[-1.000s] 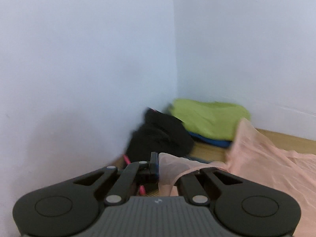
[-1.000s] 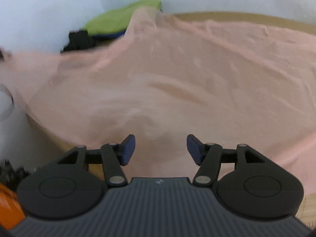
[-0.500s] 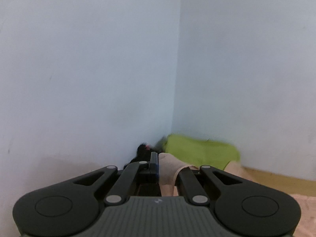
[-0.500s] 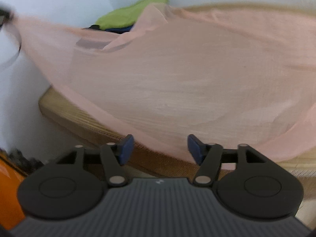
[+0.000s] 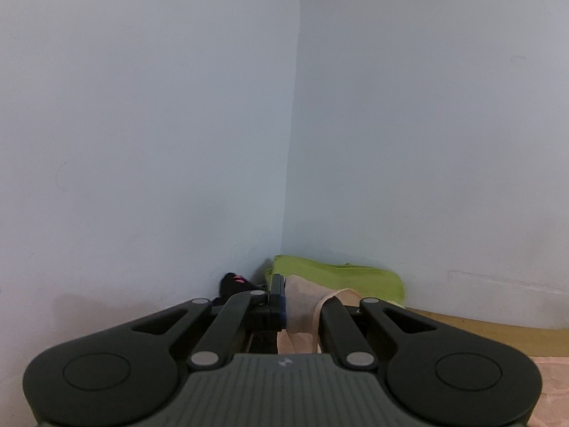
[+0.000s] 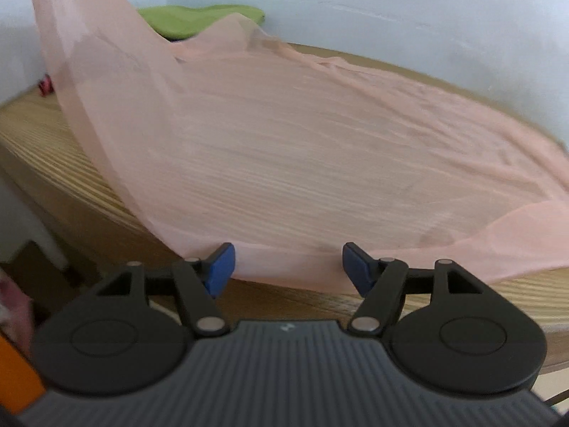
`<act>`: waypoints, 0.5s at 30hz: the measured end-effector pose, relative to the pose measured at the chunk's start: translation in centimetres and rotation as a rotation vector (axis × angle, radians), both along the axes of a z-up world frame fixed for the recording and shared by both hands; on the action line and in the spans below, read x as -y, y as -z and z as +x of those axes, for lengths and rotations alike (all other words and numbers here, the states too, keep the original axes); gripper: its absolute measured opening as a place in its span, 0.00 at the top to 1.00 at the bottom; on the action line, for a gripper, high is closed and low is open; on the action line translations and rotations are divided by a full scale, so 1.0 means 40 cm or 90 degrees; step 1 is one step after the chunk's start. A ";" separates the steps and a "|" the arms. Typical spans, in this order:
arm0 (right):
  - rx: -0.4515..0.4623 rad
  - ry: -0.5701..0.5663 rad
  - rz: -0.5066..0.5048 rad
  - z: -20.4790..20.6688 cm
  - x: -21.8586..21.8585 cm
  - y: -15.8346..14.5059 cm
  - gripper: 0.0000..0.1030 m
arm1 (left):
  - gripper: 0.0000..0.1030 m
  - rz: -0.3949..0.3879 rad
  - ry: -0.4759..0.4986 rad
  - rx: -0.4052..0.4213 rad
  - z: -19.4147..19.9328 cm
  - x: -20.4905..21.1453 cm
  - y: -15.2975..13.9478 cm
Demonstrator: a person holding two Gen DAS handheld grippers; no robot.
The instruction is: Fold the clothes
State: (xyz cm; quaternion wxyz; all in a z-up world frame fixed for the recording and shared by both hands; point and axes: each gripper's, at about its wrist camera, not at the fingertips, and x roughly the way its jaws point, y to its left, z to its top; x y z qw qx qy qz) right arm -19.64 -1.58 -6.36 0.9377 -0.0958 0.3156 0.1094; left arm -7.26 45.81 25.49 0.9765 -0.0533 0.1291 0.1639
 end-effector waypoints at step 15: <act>0.004 -0.029 -0.100 -0.021 0.121 -0.034 0.33 | 1.00 0.021 -0.052 0.048 -0.024 -0.051 -0.055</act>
